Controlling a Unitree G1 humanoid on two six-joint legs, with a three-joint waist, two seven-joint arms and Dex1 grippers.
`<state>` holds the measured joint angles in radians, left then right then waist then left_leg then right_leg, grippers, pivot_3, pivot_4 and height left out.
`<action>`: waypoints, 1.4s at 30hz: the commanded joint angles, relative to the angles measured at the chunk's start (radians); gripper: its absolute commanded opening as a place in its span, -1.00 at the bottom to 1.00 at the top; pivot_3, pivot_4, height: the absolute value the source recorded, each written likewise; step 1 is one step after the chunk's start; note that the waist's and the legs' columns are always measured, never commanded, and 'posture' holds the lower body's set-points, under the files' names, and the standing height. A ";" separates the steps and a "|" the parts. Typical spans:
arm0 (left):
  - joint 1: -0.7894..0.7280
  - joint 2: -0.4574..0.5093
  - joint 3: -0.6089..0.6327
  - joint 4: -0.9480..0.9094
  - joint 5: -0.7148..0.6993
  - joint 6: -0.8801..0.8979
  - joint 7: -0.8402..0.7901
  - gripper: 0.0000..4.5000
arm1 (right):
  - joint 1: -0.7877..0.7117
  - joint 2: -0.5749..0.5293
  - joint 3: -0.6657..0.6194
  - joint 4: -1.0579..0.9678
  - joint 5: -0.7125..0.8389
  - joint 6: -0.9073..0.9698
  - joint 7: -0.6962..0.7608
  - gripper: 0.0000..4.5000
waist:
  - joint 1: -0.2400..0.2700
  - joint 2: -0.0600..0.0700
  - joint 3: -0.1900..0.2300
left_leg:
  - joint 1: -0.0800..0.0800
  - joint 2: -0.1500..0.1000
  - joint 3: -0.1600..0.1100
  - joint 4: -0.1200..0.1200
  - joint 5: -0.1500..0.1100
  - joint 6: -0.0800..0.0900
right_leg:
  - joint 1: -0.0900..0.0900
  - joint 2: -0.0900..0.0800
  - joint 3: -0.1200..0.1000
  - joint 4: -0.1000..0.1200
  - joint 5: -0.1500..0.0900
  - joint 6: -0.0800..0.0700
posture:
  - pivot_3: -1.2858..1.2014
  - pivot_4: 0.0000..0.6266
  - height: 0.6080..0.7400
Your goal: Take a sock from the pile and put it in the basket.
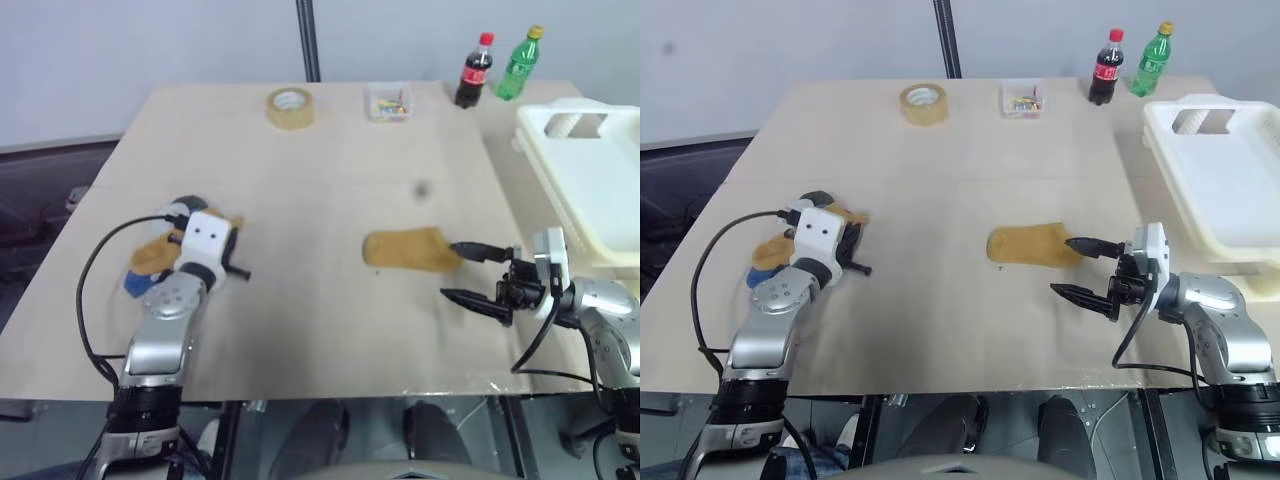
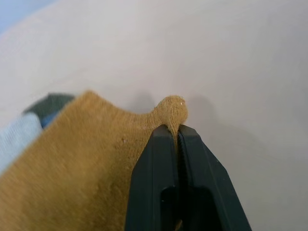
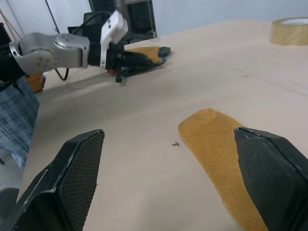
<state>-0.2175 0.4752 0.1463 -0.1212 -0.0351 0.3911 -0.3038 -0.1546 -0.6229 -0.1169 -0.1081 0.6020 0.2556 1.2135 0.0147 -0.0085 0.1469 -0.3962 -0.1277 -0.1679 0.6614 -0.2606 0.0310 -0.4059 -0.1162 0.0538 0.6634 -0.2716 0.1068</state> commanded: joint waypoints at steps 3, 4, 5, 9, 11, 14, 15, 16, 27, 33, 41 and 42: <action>-0.070 -0.053 -0.039 -0.138 -0.078 0.123 -0.028 -0.97 | 0.005 -0.009 -0.030 -0.013 0.011 -0.022 0.007 1.00 | -0.002 0.000 0.000 | 0.000 0.000 0.000 0.000 0.000 0.000 | 0.000 0.000 0.000 0.000 0.000 0.000 | 0.03 -0.52 1.00; -0.077 -0.071 -0.058 -0.146 -0.087 0.141 -0.032 -0.97 | 0.006 -0.011 -0.032 -0.014 0.011 -0.023 0.007 1.00 | -0.002 0.000 0.000 | 0.000 0.000 0.000 0.000 0.000 0.000 | 0.000 0.000 0.000 0.000 0.000 0.000 | 0.03 -0.52 1.00; -0.083 -0.086 -0.085 -0.147 -0.089 0.141 -0.040 -0.97 | 0.006 -0.011 -0.034 -0.014 0.012 -0.023 0.007 1.00 | -0.002 0.000 0.000 | 0.000 0.000 0.000 0.000 0.000 0.000 | 0.000 0.000 0.000 0.000 0.000 0.000 | 0.03 -0.52 1.00; -0.101 -0.107 -0.148 -0.141 -0.082 0.152 -0.055 -0.97 | 0.001 -0.002 -0.026 -0.027 0.006 -0.019 -0.009 1.00 | -0.006 0.000 0.000 | -0.001 0.000 0.000 0.001 0.000 0.000 | 0.000 0.000 0.000 0.000 0.000 0.000 | 0.03 -0.52 1.00; -0.106 -0.116 -0.189 -0.148 -0.092 0.172 -0.078 -0.97 | 0.001 0.000 -0.025 -0.039 0.006 -0.014 -0.020 1.00 | -0.006 0.000 0.000 | -0.001 0.000 -0.001 0.001 0.000 0.000 | 0.000 0.000 0.000 0.000 0.000 0.000 | 0.03 -0.52 1.00; -0.107 -0.170 -0.236 -0.167 -0.116 0.225 -0.075 -0.97 | 0.009 -0.004 -0.030 -0.053 0.005 -0.007 -0.041 1.00 | -0.002 0.000 0.000 | -0.001 -0.001 0.000 0.001 0.000 0.000 | 0.000 0.000 0.000 0.000 0.000 0.000 | 0.03 -0.52 1.00; -0.101 -0.181 -0.259 -0.179 -0.118 0.236 -0.082 -0.97 | 0.012 -0.005 -0.032 -0.057 0.004 -0.007 -0.047 1.00 | -0.002 0.000 0.000 | -0.002 -0.001 0.000 0.002 0.000 0.000 | 0.000 0.000 0.000 0.000 0.000 0.000 | 0.03 -0.52 1.00; -0.093 -0.194 -0.281 -0.189 -0.123 0.241 -0.091 -0.97 | 0.015 -0.006 -0.034 -0.062 0.004 -0.007 -0.053 1.00 | -0.001 0.000 0.000 | -0.002 -0.001 -0.001 0.002 0.000 0.000 | 0.000 0.000 0.000 0.000 0.000 0.000 | 0.03 -0.52 1.00; -0.191 -0.390 -0.344 -0.069 -0.128 0.230 -0.038 -0.97 | 0.037 -0.011 -0.045 -0.093 0.019 0.008 -0.083 1.00 | -0.002 -0.001 0.000 | -0.002 -0.001 -0.001 0.003 0.000 0.000 | 0.001 0.000 -0.001 0.000 0.000 0.000 | 0.03 -0.52 1.00; -0.177 -0.395 -0.347 -0.076 -0.142 0.225 -0.058 -0.03 | 0.038 -0.013 -0.047 -0.104 0.019 0.020 -0.098 1.00 | -0.002 -0.001 0.000 | -0.002 -0.001 -0.001 0.003 0.000 0.000 | 0.001 0.000 -0.001 0.001 0.000 0.000 | 0.03 -0.52 1.00; -0.131 -0.349 -0.217 -0.186 -0.332 0.273 -0.170 0.64 | 0.016 -0.014 -0.020 -0.080 -0.021 0.036 -0.132 1.00 | -0.001 -0.001 0.000 | -0.002 -0.001 -0.001 0.004 0.000 0.000 | 0.001 0.000 -0.001 0.001 0.000 0.000 | 0.03 -0.52 1.00; -0.127 -0.333 -0.200 -0.191 -0.337 0.276 -0.171 0.64 | 0.007 -0.017 -0.009 -0.074 -0.028 0.057 -0.145 1.00 | -0.002 -0.001 0.000 | -0.002 -0.001 -0.002 0.004 0.000 0.000 | 0.001 0.000 -0.001 0.000 0.000 0.000 | 0.03 -0.52 1.00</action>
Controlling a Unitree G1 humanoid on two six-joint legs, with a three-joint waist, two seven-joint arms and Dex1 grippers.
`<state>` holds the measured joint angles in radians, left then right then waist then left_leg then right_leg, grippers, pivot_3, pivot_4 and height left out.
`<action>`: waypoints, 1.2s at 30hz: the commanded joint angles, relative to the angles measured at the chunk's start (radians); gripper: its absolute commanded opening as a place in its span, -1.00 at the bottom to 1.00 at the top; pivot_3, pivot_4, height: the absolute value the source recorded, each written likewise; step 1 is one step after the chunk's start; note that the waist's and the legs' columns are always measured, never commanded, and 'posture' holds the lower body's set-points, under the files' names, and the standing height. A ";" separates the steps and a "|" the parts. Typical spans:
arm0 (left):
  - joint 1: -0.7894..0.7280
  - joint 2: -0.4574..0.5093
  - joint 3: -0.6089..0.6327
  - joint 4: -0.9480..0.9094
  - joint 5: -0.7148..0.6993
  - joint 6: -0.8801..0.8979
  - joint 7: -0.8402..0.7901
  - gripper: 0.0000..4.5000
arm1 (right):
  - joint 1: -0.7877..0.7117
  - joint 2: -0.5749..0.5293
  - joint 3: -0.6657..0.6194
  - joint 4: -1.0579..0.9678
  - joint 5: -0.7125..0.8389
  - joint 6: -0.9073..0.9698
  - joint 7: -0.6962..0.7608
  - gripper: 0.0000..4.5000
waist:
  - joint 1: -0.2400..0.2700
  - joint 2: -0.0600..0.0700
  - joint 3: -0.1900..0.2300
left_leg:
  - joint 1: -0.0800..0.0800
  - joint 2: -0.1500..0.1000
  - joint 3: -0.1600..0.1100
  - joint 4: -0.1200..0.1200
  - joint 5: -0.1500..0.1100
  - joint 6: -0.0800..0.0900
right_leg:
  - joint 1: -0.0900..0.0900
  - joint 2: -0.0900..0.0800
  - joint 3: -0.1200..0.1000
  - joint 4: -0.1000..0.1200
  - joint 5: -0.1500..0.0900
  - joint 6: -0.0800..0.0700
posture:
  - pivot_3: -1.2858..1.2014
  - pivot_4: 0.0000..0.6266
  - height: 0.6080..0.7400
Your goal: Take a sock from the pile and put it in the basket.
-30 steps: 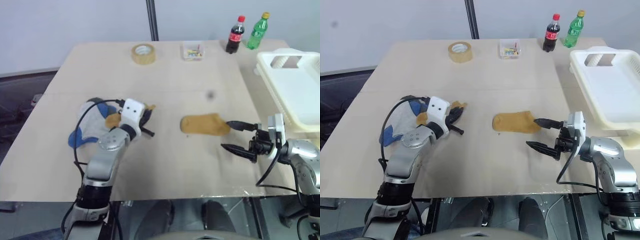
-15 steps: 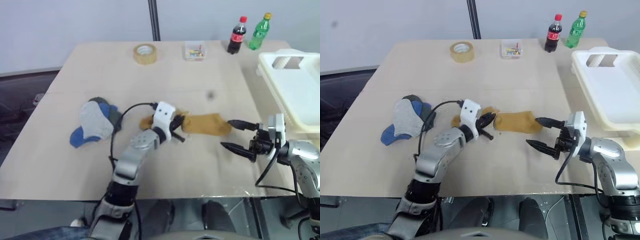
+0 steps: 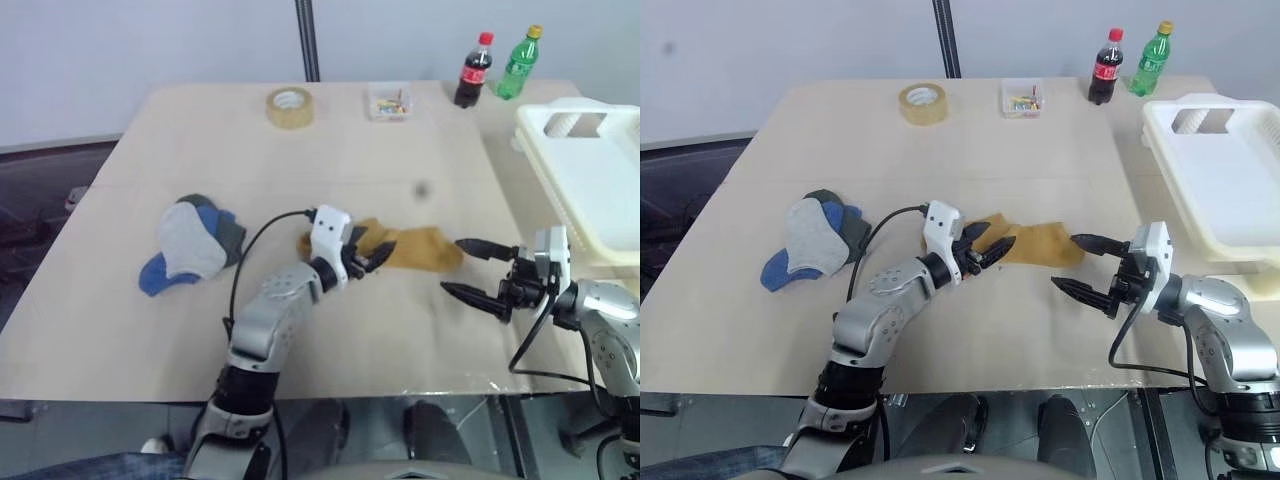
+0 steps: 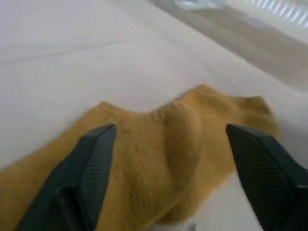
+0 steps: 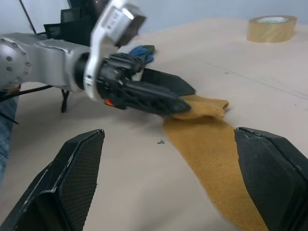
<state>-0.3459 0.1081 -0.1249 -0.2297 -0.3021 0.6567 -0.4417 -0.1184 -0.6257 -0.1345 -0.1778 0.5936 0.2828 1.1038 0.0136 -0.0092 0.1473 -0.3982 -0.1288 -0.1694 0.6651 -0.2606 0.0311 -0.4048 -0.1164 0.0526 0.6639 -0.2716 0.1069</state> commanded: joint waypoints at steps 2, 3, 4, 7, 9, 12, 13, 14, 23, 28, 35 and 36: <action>0.011 0.088 0.118 -0.074 -0.074 0.028 -0.033 0.64 | -0.062 -0.002 0.043 0.006 -0.039 0.076 -0.072 1.00 | -0.008 0.000 0.000 | 0.000 0.000 0.000 0.000 0.000 0.000 | 0.000 0.000 0.000 0.000 0.000 0.000 | 0.03 -0.52 1.00; 0.016 0.111 0.145 -0.064 -0.086 0.040 -0.032 0.64 | -0.079 0.008 0.061 0.010 -0.052 0.088 -0.087 1.00 | -0.009 0.001 0.000 | 0.001 0.000 0.000 0.000 0.000 0.000 | 0.000 0.000 0.000 0.000 0.000 0.000 | 0.03 -0.52 1.00; 0.018 0.129 0.171 -0.054 -0.098 0.048 -0.032 0.64 | -0.097 0.020 0.080 0.016 -0.070 0.089 -0.101 1.00 | -0.014 0.000 0.000 | 0.001 0.000 0.000 0.000 0.000 0.000 | 0.000 0.001 0.000 0.001 0.000 0.000 | 0.03 -0.52 1.00; 0.017 0.195 0.257 0.016 -0.128 0.075 -0.045 0.64 | -0.172 0.082 0.155 0.058 -0.149 0.091 -0.181 1.00 | -0.020 0.000 0.000 | 0.001 0.001 0.000 0.000 0.000 0.000 | 0.000 0.001 0.000 0.001 0.000 0.000 | 0.03 -0.52 1.00; 0.014 0.227 0.287 0.058 -0.146 0.086 -0.066 0.64 | -0.209 0.111 0.196 0.080 -0.185 0.115 -0.214 1.00 | -0.025 0.001 0.000 | 0.001 0.000 0.000 0.000 0.000 0.000 | -0.001 0.000 0.000 0.001 0.000 0.000 | 0.03 -0.52 1.00; 0.021 0.294 0.321 0.122 -0.182 0.083 -0.150 0.64 | -0.299 0.201 0.250 0.143 -0.222 0.142 -0.279 1.00 | -0.029 0.000 0.000 | 0.000 -0.001 -0.002 0.000 0.000 0.000 | -0.001 0.000 -0.001 0.000 0.000 0.000 | 0.03 -0.52 1.00; 0.022 0.309 0.324 0.131 -0.188 0.078 -0.167 0.64 | -0.327 0.229 0.257 0.161 -0.223 0.172 -0.300 1.00 | -0.030 0.000 0.000 | 0.000 0.000 -0.002 0.000 0.000 0.000 | -0.001 0.000 -0.001 0.000 0.000 0.000 | 0.03 -0.52 1.00; 0.022 0.316 0.326 0.135 -0.193 0.077 -0.174 0.64 | -0.346 0.247 0.259 0.174 -0.225 0.198 -0.318 1.00 | -0.030 0.000 0.000 | 0.000 0.000 -0.002 0.000 0.000 0.000 | -0.001 0.000 -0.001 0.001 0.000 0.000 | 0.03 -0.52 1.00; 0.054 0.333 0.330 0.152 -0.198 0.044 -0.185 0.66 | -0.403 0.294 0.255 0.172 -0.213 0.374 -0.387 0.71 | -0.033 0.000 0.000 | -0.001 -0.001 -0.003 0.000 0.000 0.000 | -0.001 -0.001 -0.002 0.000 0.000 0.000 | 0.03 -0.52 1.00; 0.076 0.329 0.330 0.143 -0.204 0.037 -0.178 0.66 | -0.399 0.283 0.251 0.154 -0.221 0.372 -0.390 -0.34 | -0.036 0.000 0.000 | -0.001 0.000 -0.002 0.000 0.000 0.000 | -0.002 0.000 -0.001 0.000 0.000 0.000 | 0.03 -0.52 1.00; 0.081 0.330 0.320 0.185 -0.183 0.019 -0.171 0.66 | -0.404 0.293 0.252 0.139 -0.220 0.363 -0.397 -0.99 | -0.035 0.000 0.000 | -0.001 0.000 -0.002 0.000 0.000 0.000 | -0.002 0.000 -0.001 0.000 0.000 0.000 | 0.03 -0.52 1.00; 0.080 0.329 0.314 0.198 -0.175 0.012 -0.168 0.66 | -0.401 0.293 0.253 0.137 -0.220 0.363 -0.397 -0.99 | -0.035 0.000 0.000 | -0.001 0.000 -0.002 0.000 0.000 0.000 | -0.002 0.000 -0.001 0.000 0.000 0.000 | 0.03 -0.52 1.00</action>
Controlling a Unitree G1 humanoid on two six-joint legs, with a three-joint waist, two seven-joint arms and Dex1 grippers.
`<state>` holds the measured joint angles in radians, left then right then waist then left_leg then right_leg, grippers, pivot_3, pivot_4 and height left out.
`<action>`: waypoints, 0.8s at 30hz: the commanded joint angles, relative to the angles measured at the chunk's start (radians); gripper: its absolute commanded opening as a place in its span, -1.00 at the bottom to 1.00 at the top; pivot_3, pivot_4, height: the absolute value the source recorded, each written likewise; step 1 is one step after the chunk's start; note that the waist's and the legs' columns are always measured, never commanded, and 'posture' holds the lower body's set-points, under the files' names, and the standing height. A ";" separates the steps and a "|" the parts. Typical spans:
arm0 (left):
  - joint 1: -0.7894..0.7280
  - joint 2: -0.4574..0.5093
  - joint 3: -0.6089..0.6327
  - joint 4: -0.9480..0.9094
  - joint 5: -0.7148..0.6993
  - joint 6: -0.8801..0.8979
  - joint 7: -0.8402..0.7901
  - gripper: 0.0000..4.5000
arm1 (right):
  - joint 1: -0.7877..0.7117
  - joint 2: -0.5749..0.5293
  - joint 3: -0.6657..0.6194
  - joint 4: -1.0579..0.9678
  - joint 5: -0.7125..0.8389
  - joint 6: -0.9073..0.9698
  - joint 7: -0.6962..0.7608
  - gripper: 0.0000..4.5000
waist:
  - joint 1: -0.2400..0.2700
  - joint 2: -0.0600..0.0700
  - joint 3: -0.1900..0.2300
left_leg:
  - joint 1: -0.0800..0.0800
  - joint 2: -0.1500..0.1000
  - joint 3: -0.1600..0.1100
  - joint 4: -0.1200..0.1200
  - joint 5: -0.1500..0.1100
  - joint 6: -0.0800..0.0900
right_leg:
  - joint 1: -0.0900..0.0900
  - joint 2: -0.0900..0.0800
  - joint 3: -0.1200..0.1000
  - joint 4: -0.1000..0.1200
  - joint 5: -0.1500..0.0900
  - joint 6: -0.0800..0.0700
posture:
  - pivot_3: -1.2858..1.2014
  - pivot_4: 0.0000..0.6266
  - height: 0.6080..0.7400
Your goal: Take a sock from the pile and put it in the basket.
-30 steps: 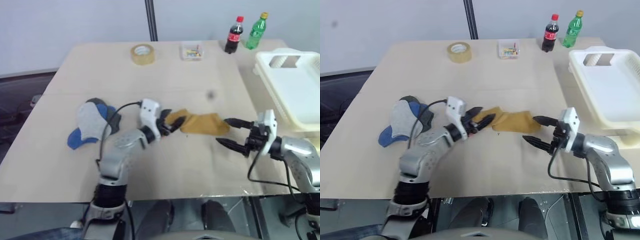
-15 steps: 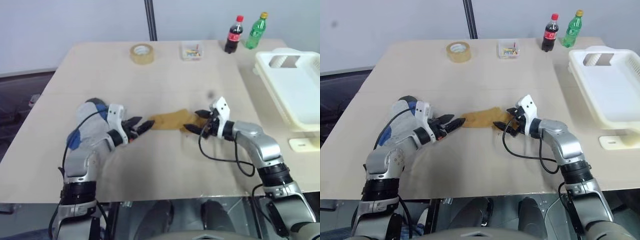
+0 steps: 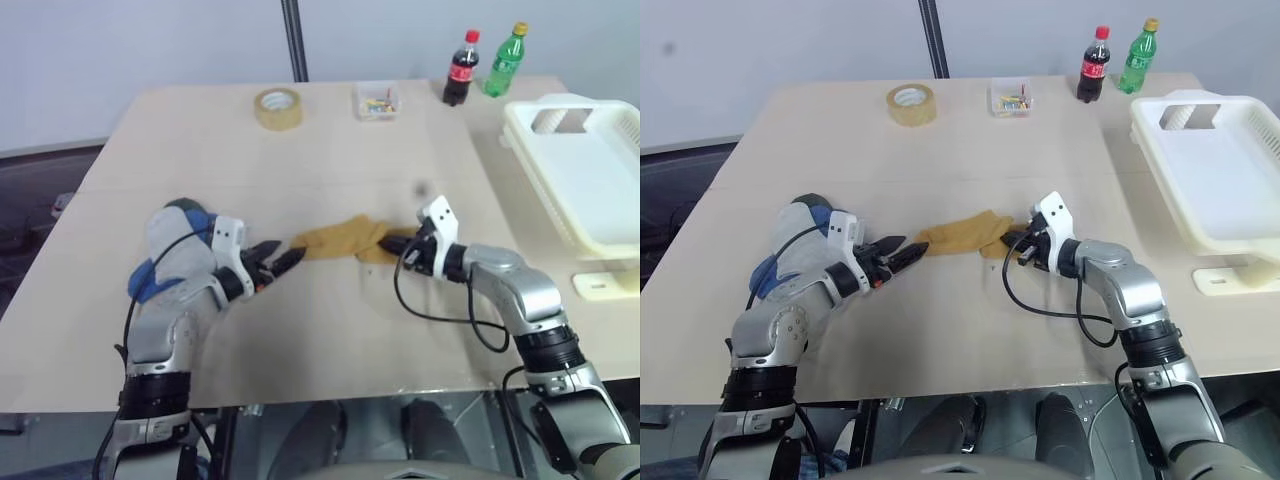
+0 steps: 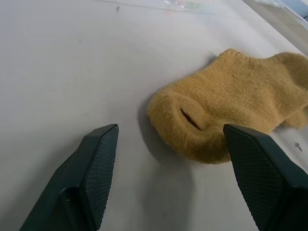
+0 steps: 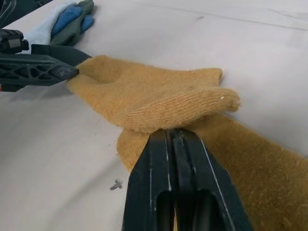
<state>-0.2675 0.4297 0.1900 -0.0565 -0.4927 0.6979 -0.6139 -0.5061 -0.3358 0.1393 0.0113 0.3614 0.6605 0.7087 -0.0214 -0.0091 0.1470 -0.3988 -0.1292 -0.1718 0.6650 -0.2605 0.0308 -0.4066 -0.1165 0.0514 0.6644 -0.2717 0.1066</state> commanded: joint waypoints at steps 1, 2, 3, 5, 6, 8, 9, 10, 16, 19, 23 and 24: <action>-0.001 0.003 -0.007 0.036 0.022 -0.034 0.009 0.66 | -0.010 0.003 -0.020 -0.056 0.011 -0.016 -0.002 -0.99 | 0.000 0.000 0.000 | 0.000 0.000 0.000 0.000 0.000 0.000 | 0.000 0.000 0.000 0.000 0.000 0.000 | 0.03 -0.52 1.00; -0.007 0.001 -0.017 0.051 0.031 -0.041 0.011 0.66 | -0.009 0.003 -0.019 -0.056 0.009 -0.018 -0.002 -0.99 | 0.000 0.000 0.000 | 0.000 0.000 0.000 0.000 0.000 0.000 | 0.000 0.000 0.000 0.000 0.000 0.000 | 0.03 -0.52 1.00; -0.007 0.000 -0.027 0.058 0.038 -0.048 0.012 0.66 | -0.004 0.002 -0.019 -0.061 0.009 -0.018 -0.003 -0.99 | 0.001 0.000 0.000 | 0.000 0.000 0.000 0.000 0.000 0.000 | 0.000 0.000 0.000 0.000 0.000 0.000 | 0.03 -0.52 1.00; -0.004 0.002 -0.046 0.060 0.051 -0.060 0.008 0.66 | 0.001 0.002 -0.021 -0.070 0.010 -0.013 -0.009 -0.99 | 0.001 0.001 -0.001 | 0.000 0.000 0.000 0.000 0.000 0.000 | 0.000 0.000 0.000 0.000 0.000 0.000 | 0.03 -0.52 1.00; 0.001 0.004 -0.054 0.055 0.056 -0.065 0.006 0.66 | 0.004 0.004 -0.023 -0.075 0.015 -0.007 -0.010 -0.99 | 0.002 0.001 -0.001 | 0.001 0.000 0.000 0.000 0.000 0.000 | 0.000 0.000 0.000 0.000 0.000 0.000 | 0.03 -0.52 1.00; 0.007 -0.001 -0.058 0.049 0.055 -0.068 0.004 0.66 | 0.010 0.003 -0.032 -0.089 0.038 0.030 -0.010 -0.99 | 0.003 0.001 -0.001 | 0.001 0.000 0.000 0.000 0.000 0.000 | 0.000 0.000 0.000 0.000 0.000 0.000 | 0.03 -0.52 1.00; 0.009 0.000 -0.062 0.047 0.058 -0.071 0.005 0.66 | 0.012 0.000 -0.036 -0.099 0.050 0.053 -0.009 -0.99 | 0.003 0.001 -0.001 | 0.001 0.000 0.000 0.000 0.000 0.000 | 0.000 0.000 0.000 0.000 0.000 0.000 | 0.03 -0.52 1.00; 0.009 -0.001 -0.064 0.048 0.060 -0.074 0.007 0.66 | 0.017 -0.009 -0.038 -0.113 0.065 0.082 -0.002 -0.99 | 0.003 0.001 -0.001 | 0.001 0.000 0.000 0.000 0.000 0.000 | 0.000 0.000 0.000 0.000 0.000 0.000 | 0.03 -0.52 1.00; 0.016 -0.004 -0.061 0.045 0.060 -0.079 0.016 0.66 | 0.029 -0.052 -0.062 -0.189 0.163 0.233 0.022 -0.74 | 0.005 0.001 -0.001 | 0.001 0.000 0.000 0.000 0.000 0.000 | 0.001 0.000 0.000 0.000 0.000 0.000 | 0.03 -0.52 1.00; 0.015 -0.004 -0.064 0.047 0.061 -0.080 0.017 0.66 | 0.012 -0.024 -0.089 -0.159 0.153 0.247 -0.048 -0.36 | 0.005 0.001 -0.001 | 0.001 0.000 0.000 0.000 0.000 0.000 | 0.001 0.000 0.000 0.000 0.000 0.000 | 0.03 -0.52 1.00; 0.015 -0.006 -0.075 0.044 0.068 -0.086 0.014 0.66 | -0.002 0.018 -0.139 -0.133 0.174 0.294 -0.120 0.43 | 0.005 0.001 -0.001 | 0.001 0.000 0.000 0.000 0.000 0.000 | 0.001 0.000 0.000 0.000 0.000 0.000 | 0.03 -0.52 1.00; 0.015 -0.008 -0.074 0.045 0.068 -0.087 0.016 0.66 | -0.005 0.026 -0.145 -0.130 0.178 0.302 -0.128 0.43 | 0.005 0.001 -0.001 | 0.001 0.000 0.000 0.000 0.000 0.000 | 0.001 0.000 0.001 0.000 0.000 0.000 | 0.03 -0.52 1.00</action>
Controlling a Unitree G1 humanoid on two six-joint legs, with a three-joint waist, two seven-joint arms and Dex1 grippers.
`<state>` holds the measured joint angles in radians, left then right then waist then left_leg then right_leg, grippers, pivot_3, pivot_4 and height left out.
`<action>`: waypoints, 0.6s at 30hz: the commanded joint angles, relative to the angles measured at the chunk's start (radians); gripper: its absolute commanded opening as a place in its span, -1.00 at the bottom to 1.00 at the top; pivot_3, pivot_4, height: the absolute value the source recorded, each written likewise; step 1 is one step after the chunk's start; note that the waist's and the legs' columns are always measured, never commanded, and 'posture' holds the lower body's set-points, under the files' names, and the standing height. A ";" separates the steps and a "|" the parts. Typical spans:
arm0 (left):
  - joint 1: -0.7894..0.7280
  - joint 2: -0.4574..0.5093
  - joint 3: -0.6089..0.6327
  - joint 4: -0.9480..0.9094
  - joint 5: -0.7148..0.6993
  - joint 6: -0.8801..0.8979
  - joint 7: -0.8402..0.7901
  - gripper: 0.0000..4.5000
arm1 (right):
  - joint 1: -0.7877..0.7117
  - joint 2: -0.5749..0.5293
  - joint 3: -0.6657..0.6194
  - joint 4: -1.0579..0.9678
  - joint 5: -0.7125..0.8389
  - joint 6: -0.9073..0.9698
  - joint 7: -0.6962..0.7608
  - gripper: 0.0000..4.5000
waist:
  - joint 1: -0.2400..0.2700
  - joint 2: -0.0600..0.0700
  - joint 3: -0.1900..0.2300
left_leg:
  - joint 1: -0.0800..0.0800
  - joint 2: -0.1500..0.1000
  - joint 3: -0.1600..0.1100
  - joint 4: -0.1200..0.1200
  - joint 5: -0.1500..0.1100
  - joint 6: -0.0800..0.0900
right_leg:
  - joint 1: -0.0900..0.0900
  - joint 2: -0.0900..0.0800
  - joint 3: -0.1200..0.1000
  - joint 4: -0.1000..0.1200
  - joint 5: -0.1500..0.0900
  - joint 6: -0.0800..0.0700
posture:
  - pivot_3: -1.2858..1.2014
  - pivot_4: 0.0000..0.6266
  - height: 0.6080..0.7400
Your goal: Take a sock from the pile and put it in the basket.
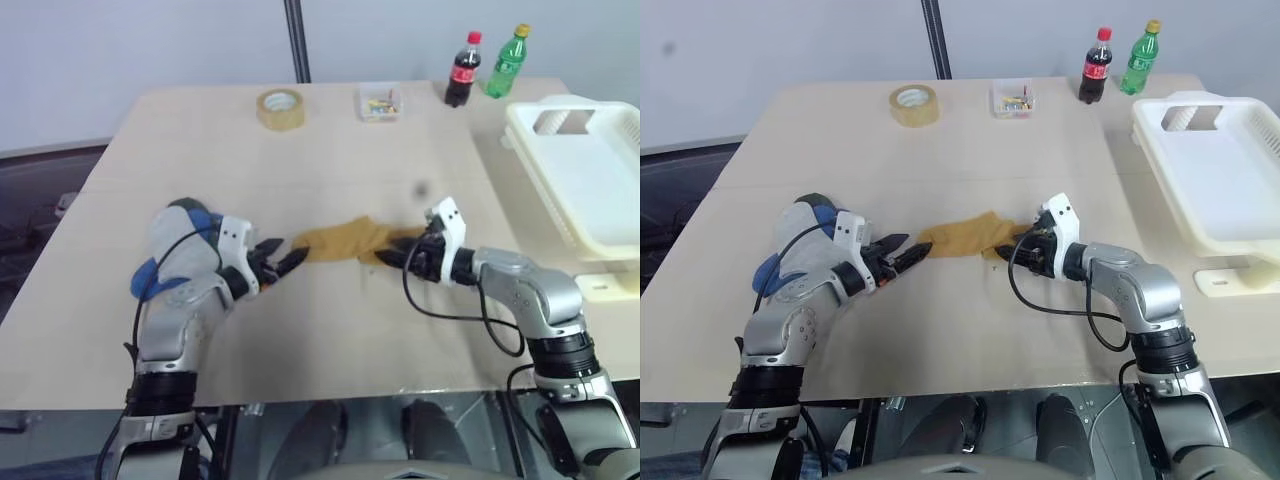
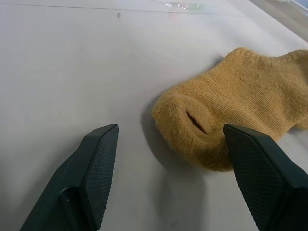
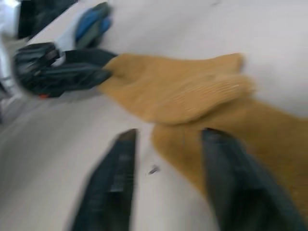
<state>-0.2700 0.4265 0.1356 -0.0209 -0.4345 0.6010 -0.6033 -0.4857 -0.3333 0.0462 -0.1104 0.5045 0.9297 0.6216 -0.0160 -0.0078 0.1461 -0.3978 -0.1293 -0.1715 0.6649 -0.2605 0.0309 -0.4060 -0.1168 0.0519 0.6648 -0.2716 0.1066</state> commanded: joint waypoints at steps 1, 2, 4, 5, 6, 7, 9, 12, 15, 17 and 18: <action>0.019 -0.005 -0.020 0.008 0.011 0.008 0.006 0.66 | -0.030 0.045 -0.070 -0.003 0.052 0.040 -0.054 0.43 | 0.000 0.000 0.000 | 0.000 0.000 0.000 0.000 0.000 0.000 | 0.000 0.000 0.000 0.000 0.000 0.000 | 0.03 -0.52 1.00; 0.022 -0.005 -0.020 0.006 0.011 0.008 0.005 0.66 | -0.035 0.061 -0.081 0.000 0.065 0.045 -0.061 0.43 | 0.000 0.000 0.000 | 0.000 0.000 0.000 0.000 0.000 0.000 | 0.000 0.000 0.000 0.000 0.000 0.000 | 0.03 -0.52 1.00; 0.025 -0.004 -0.023 0.003 0.016 0.007 0.007 0.66 | -0.047 0.083 -0.093 0.002 0.082 0.054 -0.066 0.43 | 0.000 0.001 0.000 | 0.000 0.000 0.000 0.000 0.000 0.000 | 0.000 0.000 0.000 0.000 0.000 0.000 | 0.03 -0.52 1.00; 0.027 -0.001 -0.026 0.002 0.019 0.006 0.006 0.66 | -0.054 0.095 -0.103 0.004 0.092 0.064 -0.076 0.43 | -0.001 0.001 0.000 | 0.000 0.000 0.000 0.000 0.000 0.000 | 0.000 0.000 0.000 0.000 0.000 0.000 | 0.03 -0.52 1.00; 0.028 0.000 -0.027 0.001 0.021 0.004 0.005 0.66 | -0.059 0.103 -0.110 0.007 0.099 0.071 -0.084 0.43 | -0.001 0.001 0.000 | 0.000 0.000 0.000 0.000 0.000 0.000 | 0.000 0.000 0.000 0.000 0.000 0.000 | 0.03 -0.52 1.00; 0.029 0.000 -0.026 0.000 0.020 0.004 0.004 0.66 | -0.064 0.108 -0.113 0.010 0.099 0.075 -0.092 0.43 | -0.001 0.001 0.000 | 0.000 0.000 0.000 0.000 0.000 0.000 | 0.000 0.000 0.000 0.000 0.000 0.000 | 0.03 -0.52 1.00; 0.031 0.000 -0.024 0.000 0.021 0.002 0.005 0.66 | -0.074 0.116 -0.116 0.024 0.096 0.083 -0.110 0.43 | -0.001 0.001 0.000 | 0.000 0.000 0.000 0.000 0.000 0.000 | 0.000 0.000 0.000 0.000 0.000 0.000 | 0.03 -0.52 1.00; 0.034 -0.001 -0.027 -0.004 0.022 0.000 0.006 0.66 | -0.087 0.128 -0.112 0.048 0.090 0.079 -0.129 0.43 | -0.002 0.001 0.000 | 0.000 0.000 0.000 0.000 0.000 0.000 | 0.000 0.000 0.000 0.000 0.000 0.000 | 0.03 -0.52 1.00; 0.035 -0.009 -0.026 -0.014 0.012 0.007 0.006 0.66 | -0.090 0.124 -0.091 0.063 0.073 0.067 -0.130 0.19 | -0.002 0.002 -0.001 | 0.000 0.000 0.000 0.000 0.000 0.000 | 0.000 0.000 0.000 0.000 0.000 0.000 | 0.03 -0.52 1.00; 0.036 -0.013 -0.028 -0.025 0.006 0.015 0.006 0.66 | -0.091 0.124 -0.090 0.067 0.073 0.066 -0.130 -0.14 | -0.002 0.002 -0.001 | 0.000 0.000 0.000 0.000 0.000 0.000 | 0.000 0.000 0.000 0.000 0.000 0.000 | 0.03 -0.52 1.00; 0.038 -0.012 -0.032 -0.030 0.009 0.014 0.005 0.66 | -0.092 0.123 -0.089 0.068 0.071 0.064 -0.129 -0.40 | -0.002 0.002 -0.001 | 0.000 0.000 0.000 0.000 0.000 0.000 | 0.000 0.000 0.000 0.000 0.000 0.000 | 0.03 -0.52 1.00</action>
<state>-0.2539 0.4208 0.1270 -0.0434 -0.4197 0.5915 -0.5935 -0.5551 -0.2109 -0.0413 -0.0224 0.5689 1.0116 0.4915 -0.0185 -0.0059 0.1450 -0.3976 -0.1293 -0.1713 0.6646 -0.2605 0.0309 -0.4061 -0.1167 0.0521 0.6649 -0.2716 0.1066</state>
